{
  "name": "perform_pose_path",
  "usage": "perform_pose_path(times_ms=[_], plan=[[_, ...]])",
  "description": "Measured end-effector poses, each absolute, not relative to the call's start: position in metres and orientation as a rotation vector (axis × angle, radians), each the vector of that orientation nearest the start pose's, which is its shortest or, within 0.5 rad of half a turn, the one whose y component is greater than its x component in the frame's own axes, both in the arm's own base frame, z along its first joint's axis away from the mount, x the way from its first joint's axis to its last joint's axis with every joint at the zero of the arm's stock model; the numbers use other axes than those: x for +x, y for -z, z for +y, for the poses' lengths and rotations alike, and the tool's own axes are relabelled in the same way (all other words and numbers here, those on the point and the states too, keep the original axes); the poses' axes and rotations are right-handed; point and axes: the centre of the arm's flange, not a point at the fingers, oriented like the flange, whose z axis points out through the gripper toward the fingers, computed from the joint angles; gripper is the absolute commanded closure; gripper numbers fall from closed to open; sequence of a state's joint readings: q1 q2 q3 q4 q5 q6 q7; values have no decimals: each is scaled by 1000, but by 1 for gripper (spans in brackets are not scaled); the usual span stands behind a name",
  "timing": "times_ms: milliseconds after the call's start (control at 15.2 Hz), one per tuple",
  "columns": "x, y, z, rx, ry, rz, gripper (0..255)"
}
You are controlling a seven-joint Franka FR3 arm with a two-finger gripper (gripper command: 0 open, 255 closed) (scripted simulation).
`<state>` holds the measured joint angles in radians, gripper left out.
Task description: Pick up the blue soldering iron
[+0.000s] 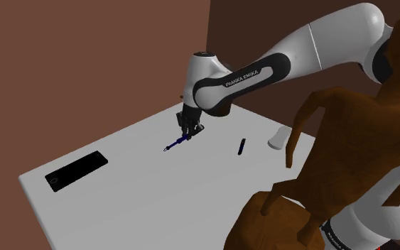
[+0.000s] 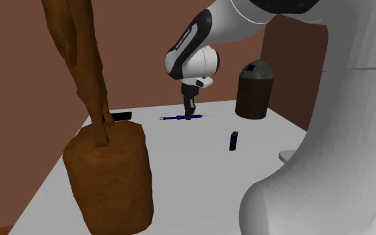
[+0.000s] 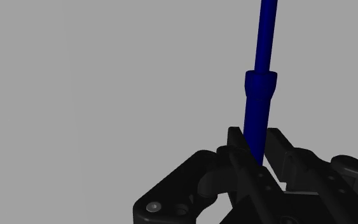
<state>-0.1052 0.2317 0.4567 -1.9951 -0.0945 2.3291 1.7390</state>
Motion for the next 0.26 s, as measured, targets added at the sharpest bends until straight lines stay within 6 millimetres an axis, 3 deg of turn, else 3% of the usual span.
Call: perform_pose_path(times_ms=[264], plan=[[573,-386,198,-2360,60,1878,255]])
